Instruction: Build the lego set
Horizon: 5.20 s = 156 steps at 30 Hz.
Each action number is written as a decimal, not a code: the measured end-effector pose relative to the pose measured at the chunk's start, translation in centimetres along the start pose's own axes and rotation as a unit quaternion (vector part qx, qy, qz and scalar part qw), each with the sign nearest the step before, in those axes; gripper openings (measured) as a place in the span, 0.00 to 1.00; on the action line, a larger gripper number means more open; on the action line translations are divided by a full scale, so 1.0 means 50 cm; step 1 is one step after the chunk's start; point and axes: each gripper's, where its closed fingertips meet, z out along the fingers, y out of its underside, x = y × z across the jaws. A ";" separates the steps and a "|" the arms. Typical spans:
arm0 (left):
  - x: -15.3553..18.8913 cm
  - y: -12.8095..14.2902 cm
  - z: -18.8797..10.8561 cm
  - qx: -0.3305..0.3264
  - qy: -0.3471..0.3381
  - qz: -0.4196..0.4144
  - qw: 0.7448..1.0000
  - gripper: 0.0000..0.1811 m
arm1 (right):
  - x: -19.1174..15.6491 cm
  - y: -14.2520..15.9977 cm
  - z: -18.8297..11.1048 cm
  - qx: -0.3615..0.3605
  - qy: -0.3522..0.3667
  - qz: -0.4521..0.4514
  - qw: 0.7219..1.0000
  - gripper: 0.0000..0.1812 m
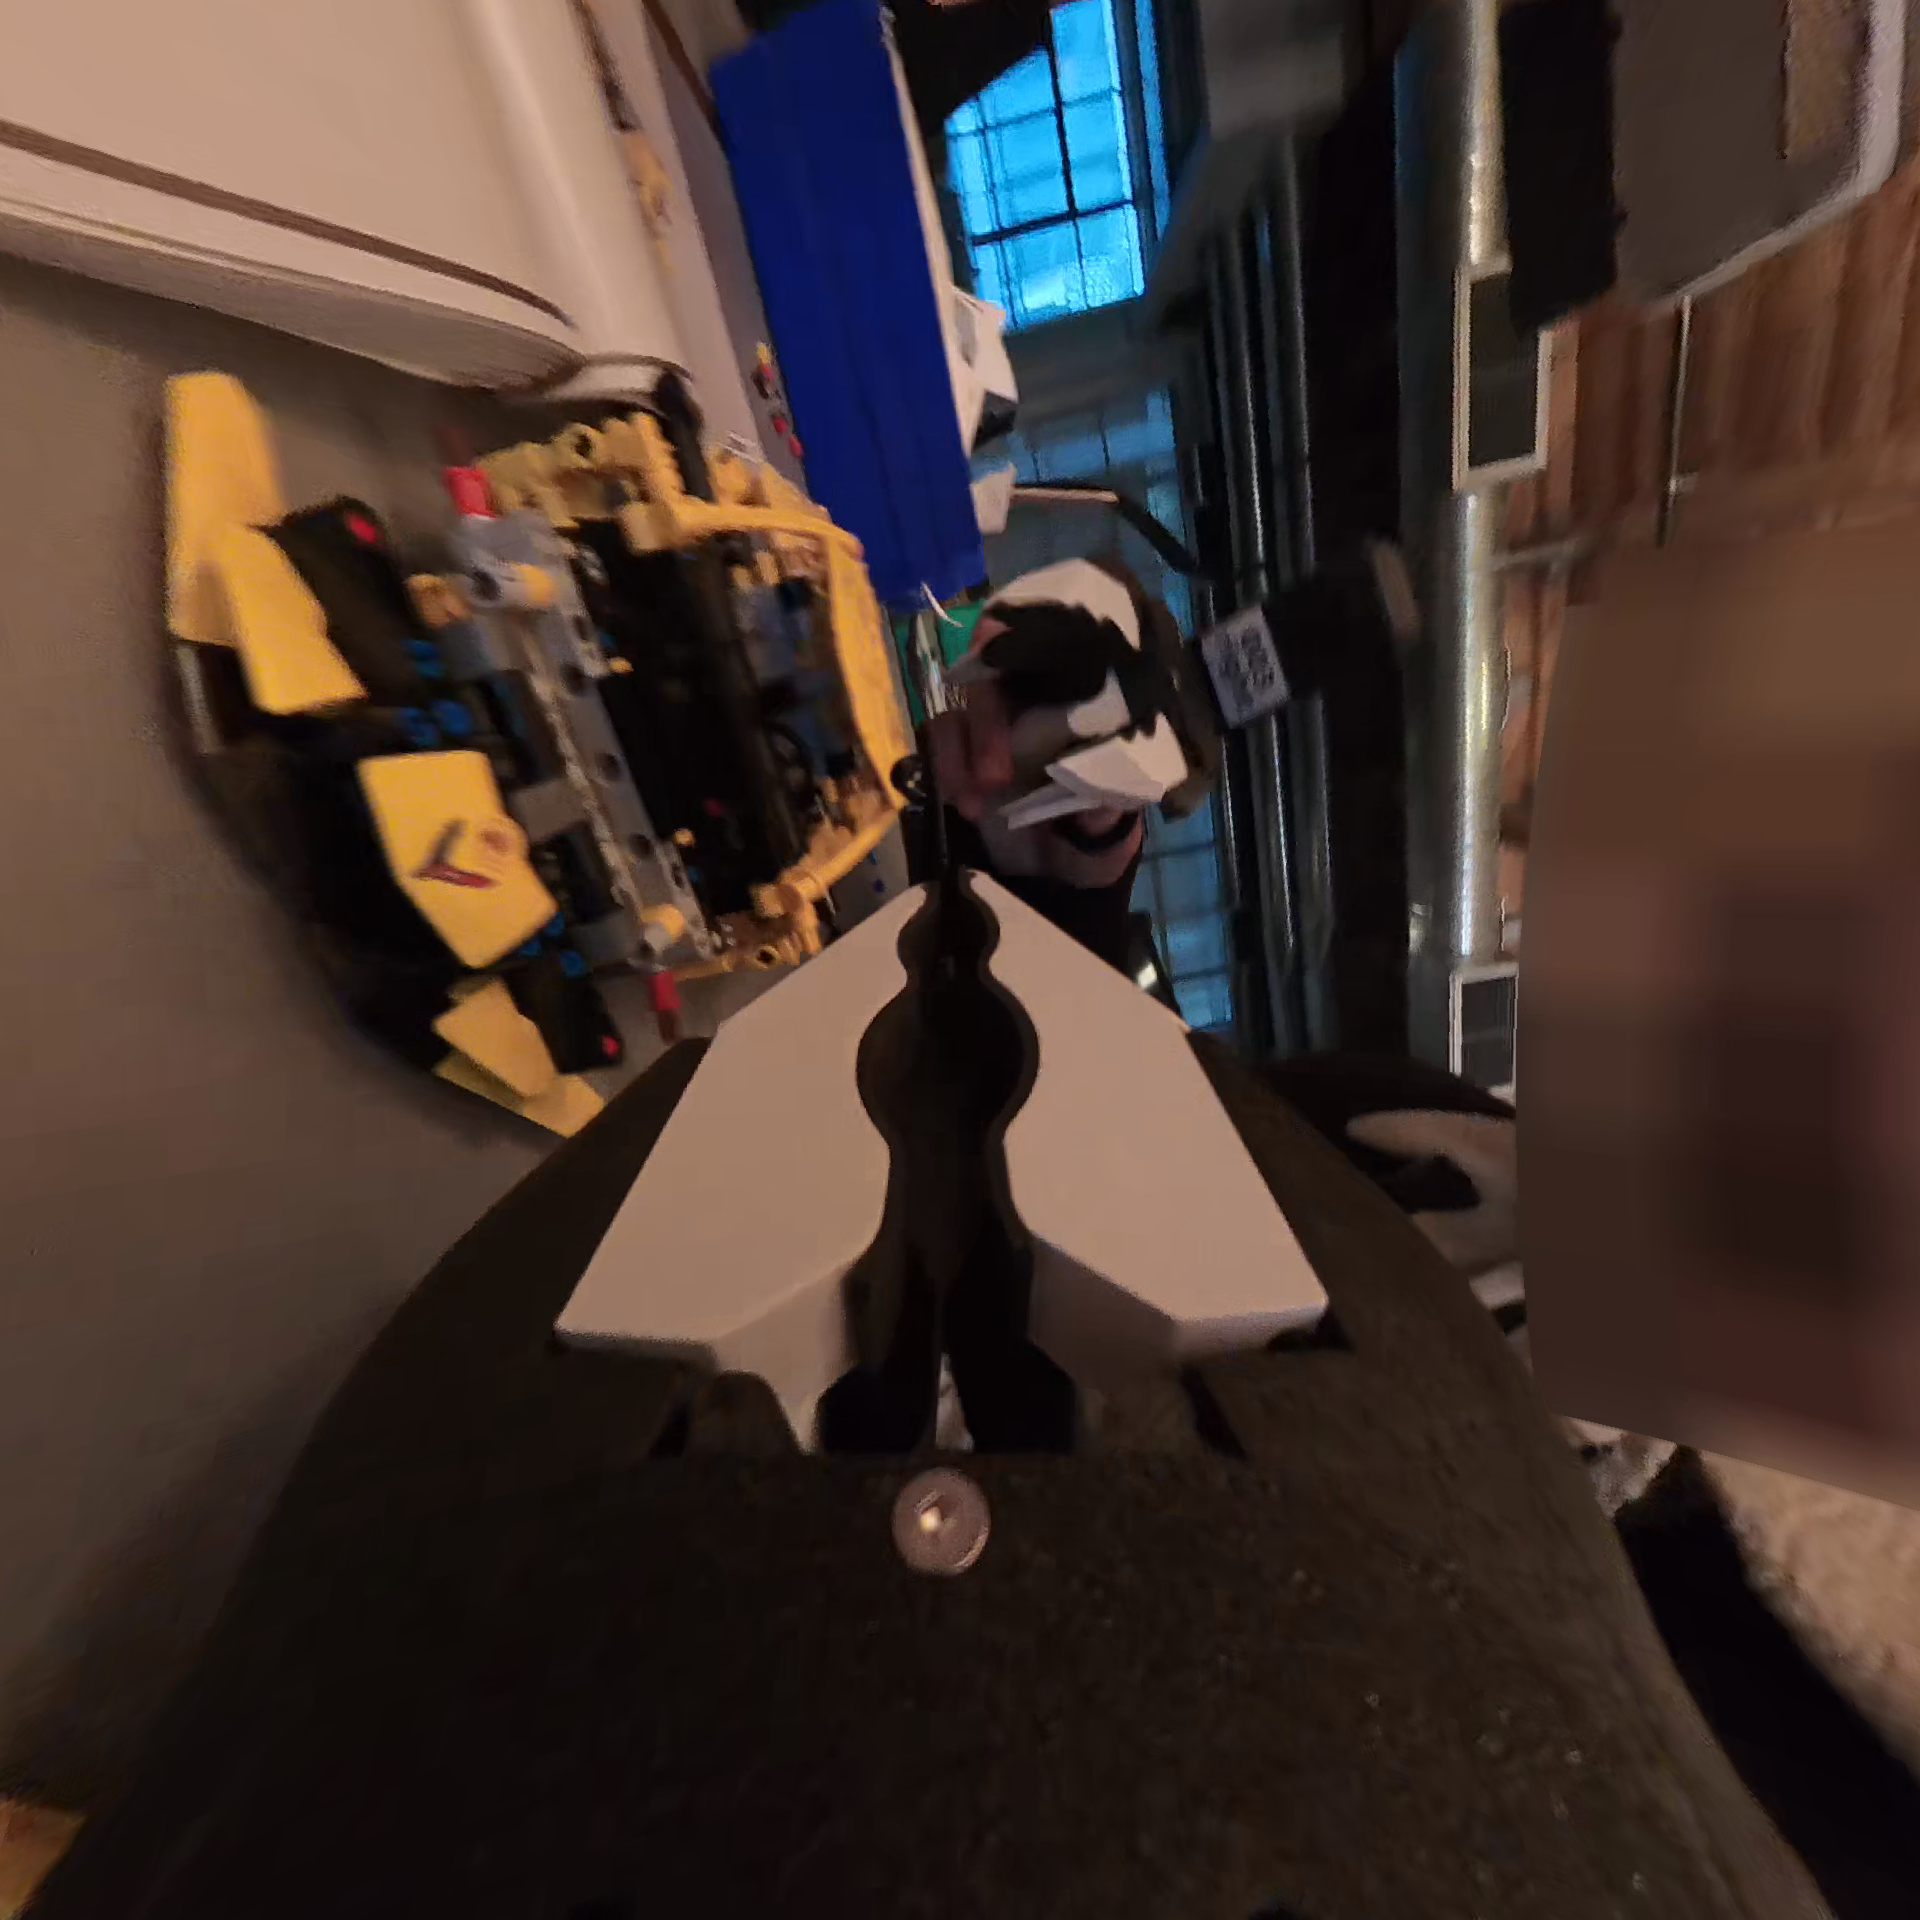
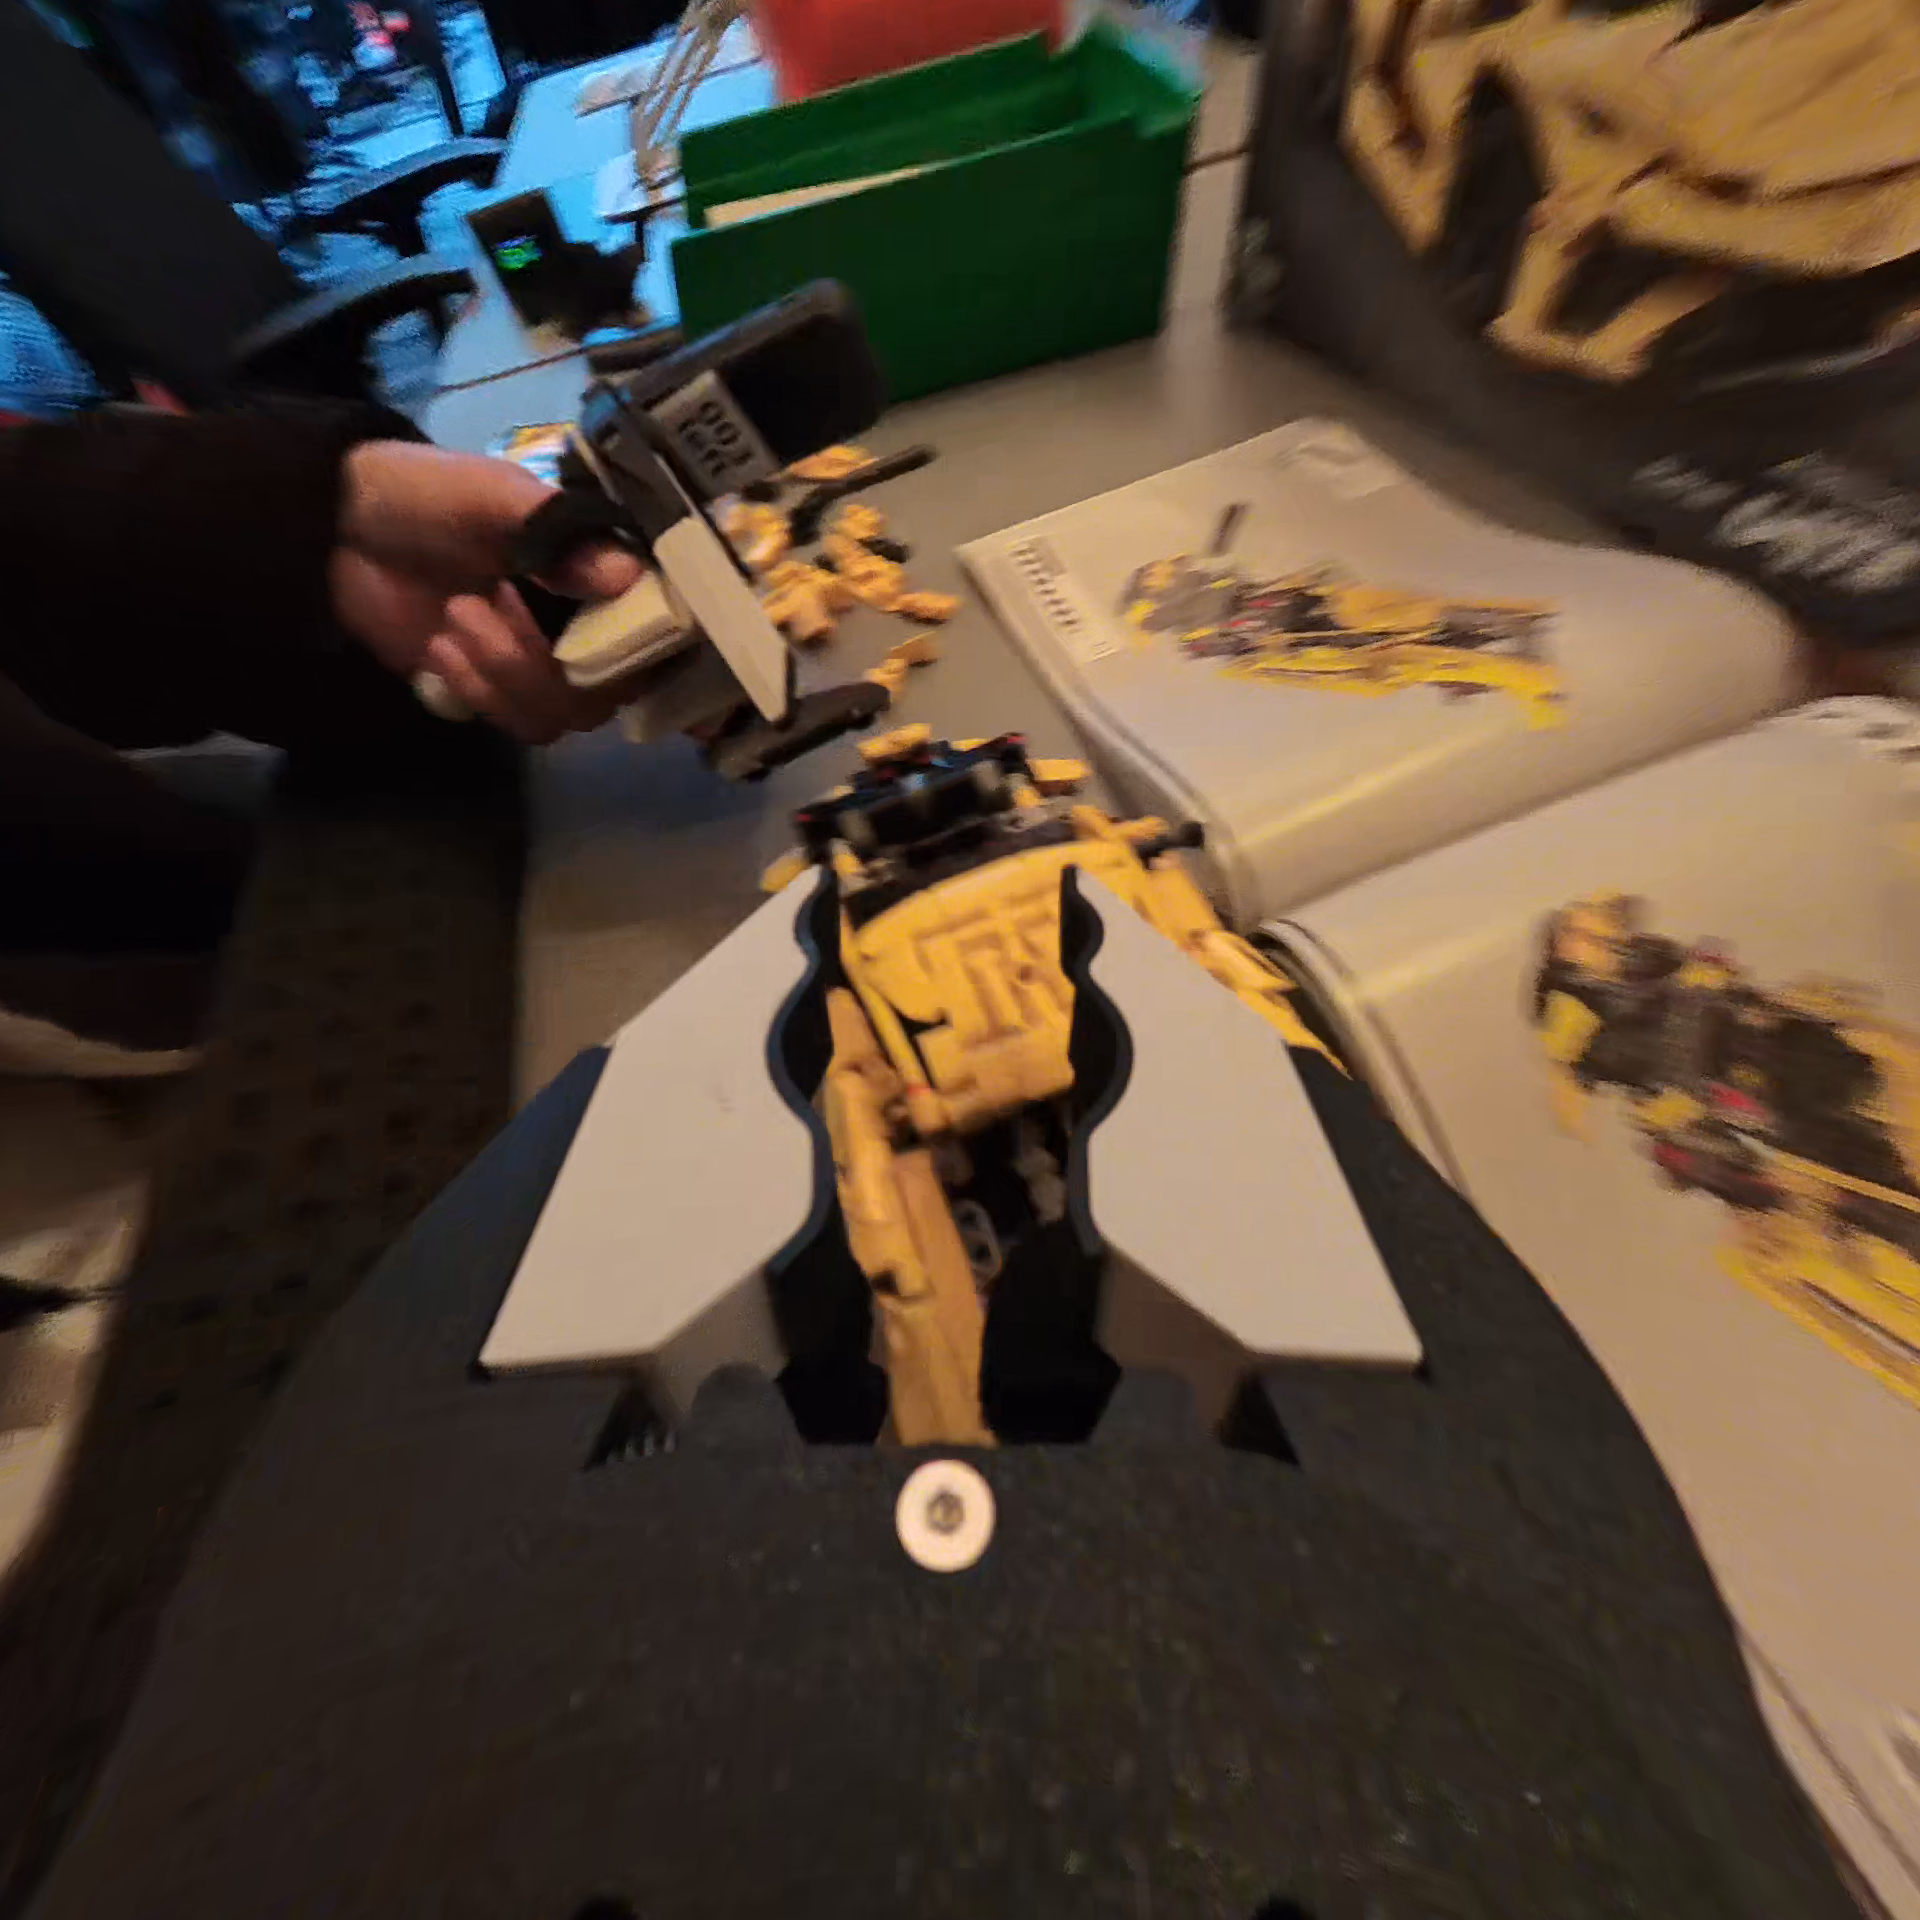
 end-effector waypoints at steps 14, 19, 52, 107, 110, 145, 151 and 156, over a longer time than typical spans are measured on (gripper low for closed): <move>-0.080 -0.047 0.021 -0.032 -0.143 -0.063 0.987 0.01 | 0.015 0.072 -0.006 -0.006 0.019 0.033 0.999 0.26; -0.081 -0.041 0.036 -0.052 -0.120 -0.076 0.989 0.01 | 0.025 0.084 -0.007 -0.020 0.029 0.037 0.999 0.27; -0.007 -0.023 0.027 -0.141 -0.076 0.050 0.986 0.00 | 0.020 -0.006 0.058 -0.266 -0.284 0.010 0.921 0.18; -0.032 0.005 -0.014 -0.136 -0.202 0.285 0.927 0.09 | -0.067 0.028 0.149 -0.297 -0.448 0.135 0.832 0.03; -0.028 0.008 -0.024 -0.067 -0.257 0.406 0.874 0.15 | -0.058 0.029 0.145 -0.293 -0.452 0.182 0.822 0.03; -0.004 0.229 0.068 -0.151 -0.212 0.617 0.743 0.18 | -0.152 0.218 -0.242 -0.349 -0.216 0.062 0.910 0.04; -0.037 0.233 0.082 -0.180 -0.236 0.648 0.702 0.18 | -0.112 0.320 -0.274 -0.328 -0.145 0.215 0.908 0.04; -0.041 0.229 0.109 -0.175 -0.243 0.660 0.689 0.18 | -0.082 0.341 -0.239 -0.376 -0.164 0.213 0.887 0.06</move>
